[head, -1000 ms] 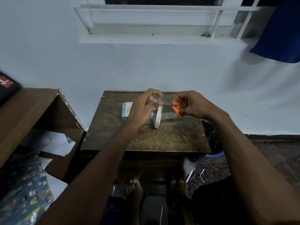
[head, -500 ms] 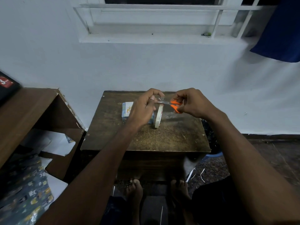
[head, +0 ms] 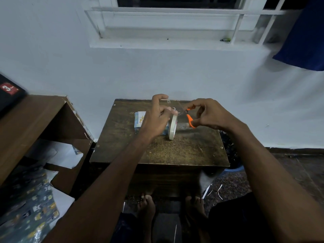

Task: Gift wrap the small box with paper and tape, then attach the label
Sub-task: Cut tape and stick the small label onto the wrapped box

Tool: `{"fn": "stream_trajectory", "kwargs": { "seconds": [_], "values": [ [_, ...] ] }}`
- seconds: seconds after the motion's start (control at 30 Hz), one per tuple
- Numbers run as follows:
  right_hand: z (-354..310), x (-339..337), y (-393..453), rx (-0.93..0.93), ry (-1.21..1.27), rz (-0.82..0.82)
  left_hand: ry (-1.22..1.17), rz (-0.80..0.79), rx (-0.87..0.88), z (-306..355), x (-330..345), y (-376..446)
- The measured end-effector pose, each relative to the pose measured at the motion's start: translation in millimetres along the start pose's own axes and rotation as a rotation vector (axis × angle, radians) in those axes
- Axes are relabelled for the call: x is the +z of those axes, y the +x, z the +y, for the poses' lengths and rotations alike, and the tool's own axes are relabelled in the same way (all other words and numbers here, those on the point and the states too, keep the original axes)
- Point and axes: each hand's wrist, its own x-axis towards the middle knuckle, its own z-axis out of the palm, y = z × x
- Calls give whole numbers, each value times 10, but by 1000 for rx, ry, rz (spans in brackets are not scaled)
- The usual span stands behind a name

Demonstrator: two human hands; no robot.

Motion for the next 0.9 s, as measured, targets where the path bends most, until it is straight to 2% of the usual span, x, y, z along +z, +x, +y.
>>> {"fn": "stream_trajectory", "kwargs": {
  "seconds": [0.1,0.17,0.33,0.5,0.6,0.63,0.7,0.77,0.8,0.9],
  "values": [
    [-3,19,-10,21,5,59,-43,7,-25,-41,-5,15],
    [43,90,19,84,-111,104,-28,8,-22,-71,-12,13],
    [244,354,91,221,-481,-12,-16,33,-21,-112,-33,21],
    [205,459,138,204,-627,-58,-85,-12,-38,-74,-61,5],
    [158,448,123,211,-645,-5,-139,-40,-52,-66,-59,6],
    [118,422,112,191,-608,40,-158,-59,-54,-57,-64,7],
    [-6,362,78,94,-320,42,-191,-107,-51,-36,-85,10],
    [-157,315,27,-15,44,-80,-228,-139,-41,-19,-107,8],
    [-187,321,12,-50,140,-129,-243,-140,-36,-16,-109,6],
    [-185,365,14,-92,172,-120,-278,-96,-35,-4,-93,3]
  ]
}}
